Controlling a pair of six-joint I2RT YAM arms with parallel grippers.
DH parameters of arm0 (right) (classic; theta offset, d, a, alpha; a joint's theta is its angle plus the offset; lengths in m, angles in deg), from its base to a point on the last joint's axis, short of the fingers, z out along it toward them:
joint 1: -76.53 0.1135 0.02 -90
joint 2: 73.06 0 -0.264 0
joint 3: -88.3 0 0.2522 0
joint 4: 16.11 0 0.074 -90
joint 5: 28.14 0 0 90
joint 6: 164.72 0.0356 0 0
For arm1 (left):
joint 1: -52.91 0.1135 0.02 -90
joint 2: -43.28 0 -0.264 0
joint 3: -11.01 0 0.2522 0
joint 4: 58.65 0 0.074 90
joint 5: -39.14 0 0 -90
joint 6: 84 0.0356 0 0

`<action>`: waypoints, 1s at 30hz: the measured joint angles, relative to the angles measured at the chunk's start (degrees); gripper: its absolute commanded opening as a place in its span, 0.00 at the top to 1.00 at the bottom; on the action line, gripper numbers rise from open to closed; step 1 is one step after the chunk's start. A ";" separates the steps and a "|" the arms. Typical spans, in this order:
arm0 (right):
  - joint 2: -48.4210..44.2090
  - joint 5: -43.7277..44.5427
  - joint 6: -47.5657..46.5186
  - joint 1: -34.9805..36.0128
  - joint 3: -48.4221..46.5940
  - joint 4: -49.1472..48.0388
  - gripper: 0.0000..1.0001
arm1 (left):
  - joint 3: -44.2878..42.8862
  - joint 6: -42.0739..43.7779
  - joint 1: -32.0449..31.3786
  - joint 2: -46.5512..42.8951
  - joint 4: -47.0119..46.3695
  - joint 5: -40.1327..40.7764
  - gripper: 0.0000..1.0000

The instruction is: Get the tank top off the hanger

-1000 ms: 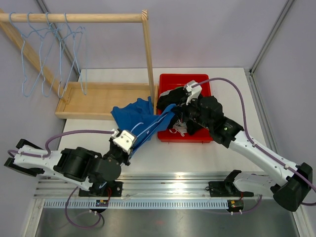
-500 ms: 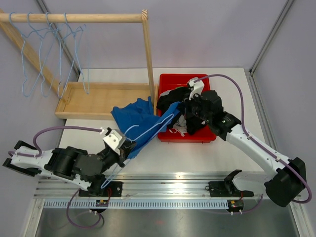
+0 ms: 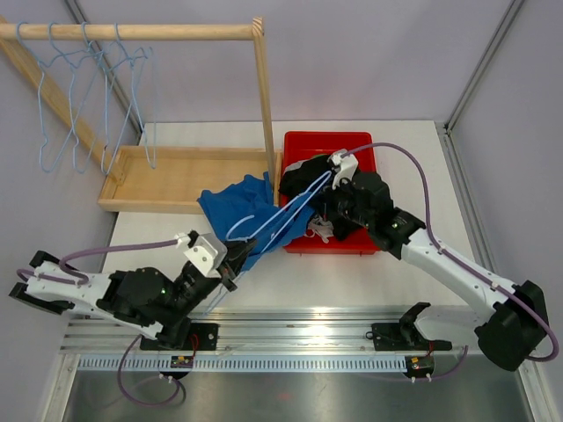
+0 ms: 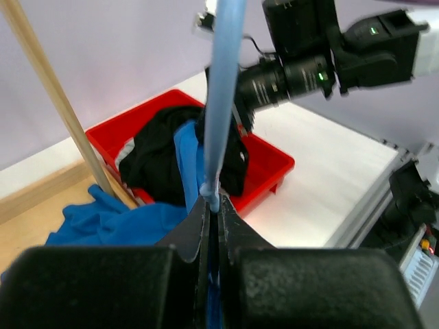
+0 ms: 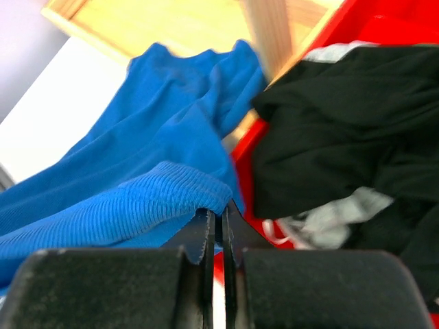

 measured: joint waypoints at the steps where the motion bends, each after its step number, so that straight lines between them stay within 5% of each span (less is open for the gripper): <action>1: -1.20 0.74 0.44 1.27 0.83 -0.02 1.00 | 1.22 3.21 0.02 0.79 -4.22 0.46 1.00; 6: -8.63 5.05 5.64 6.84 4.07 0.02 1.00 | 6.71 17.05 1.92 4.50 -23.39 2.05 1.00; 14: -19.89 12.22 11.47 13.44 5.22 0.42 1.00 | 7.89 27.36 13.90 11.23 -43.82 1.86 1.00; 24: -22.21 13.90 12.81 15.63 7.45 -1.99 1.00 | 10.12 32.98 19.69 18.56 -61.37 0.07 1.00; 30: -21.46 15.82 13.73 15.63 8.39 -5.27 1.00 | 8.83 33.40 20.00 19.85 -62.45 0.28 1.00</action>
